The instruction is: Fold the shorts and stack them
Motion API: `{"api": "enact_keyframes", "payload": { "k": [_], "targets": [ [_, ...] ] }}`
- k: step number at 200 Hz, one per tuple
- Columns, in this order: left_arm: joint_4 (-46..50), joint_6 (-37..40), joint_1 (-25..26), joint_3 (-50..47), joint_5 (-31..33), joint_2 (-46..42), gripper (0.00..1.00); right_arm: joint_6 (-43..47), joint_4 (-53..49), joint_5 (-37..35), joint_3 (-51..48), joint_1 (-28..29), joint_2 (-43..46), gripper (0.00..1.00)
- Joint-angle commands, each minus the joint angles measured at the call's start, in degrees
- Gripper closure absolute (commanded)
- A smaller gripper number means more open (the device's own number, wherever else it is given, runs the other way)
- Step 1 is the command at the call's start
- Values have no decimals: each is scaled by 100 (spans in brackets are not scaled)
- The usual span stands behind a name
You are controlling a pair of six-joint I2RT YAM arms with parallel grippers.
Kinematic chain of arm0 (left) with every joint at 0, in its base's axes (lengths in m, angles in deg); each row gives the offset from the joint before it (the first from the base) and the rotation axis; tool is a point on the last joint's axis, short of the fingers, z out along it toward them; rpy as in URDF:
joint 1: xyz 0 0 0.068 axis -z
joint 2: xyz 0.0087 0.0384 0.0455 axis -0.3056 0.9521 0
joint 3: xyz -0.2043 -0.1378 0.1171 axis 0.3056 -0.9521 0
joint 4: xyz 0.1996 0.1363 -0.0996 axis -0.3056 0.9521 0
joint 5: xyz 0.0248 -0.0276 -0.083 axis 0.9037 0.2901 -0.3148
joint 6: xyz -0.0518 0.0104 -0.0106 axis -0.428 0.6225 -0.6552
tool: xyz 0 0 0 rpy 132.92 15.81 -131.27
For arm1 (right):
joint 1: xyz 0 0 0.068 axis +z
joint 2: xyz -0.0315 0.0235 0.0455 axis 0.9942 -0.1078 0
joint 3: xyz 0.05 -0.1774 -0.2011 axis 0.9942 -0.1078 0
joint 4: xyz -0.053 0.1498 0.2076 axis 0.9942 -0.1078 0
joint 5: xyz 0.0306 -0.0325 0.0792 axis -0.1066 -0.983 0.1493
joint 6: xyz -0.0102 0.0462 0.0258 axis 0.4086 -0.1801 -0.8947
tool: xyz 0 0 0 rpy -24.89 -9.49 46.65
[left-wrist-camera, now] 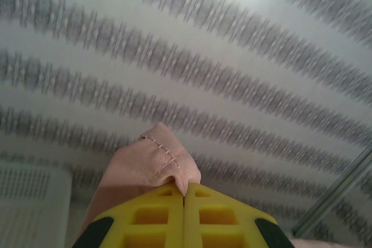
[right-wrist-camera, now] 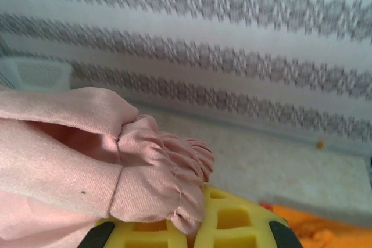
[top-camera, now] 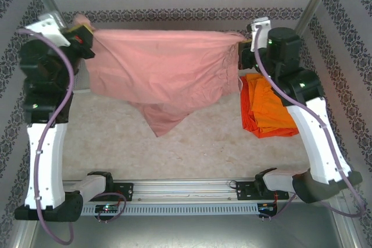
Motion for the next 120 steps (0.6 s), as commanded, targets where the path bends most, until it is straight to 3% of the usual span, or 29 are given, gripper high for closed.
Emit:
{"api": "enact_keyframes", "payload": {
  "k": [1,31,61,89,120],
  "targets": [
    [-315,-59,-7,-575,-42,318,100,-286,22,275,-268,-264,-432,100],
    [-526,-132,-6,-521,-78,1170,100,-447,122,565,45,-490,-1387,100],
    [-554,-268,-6,490,-88,2271,100,-499,12,703,1436,-566,-2540,100],
    [-50,-346,-7,2288,-108,3240,100,-848,-155,1118,3102,-636,-3378,100],
    [1260,-99,-6,5362,111,4309,100,-1453,-79,1753,4828,-887,-3972,100]
  ]
}}
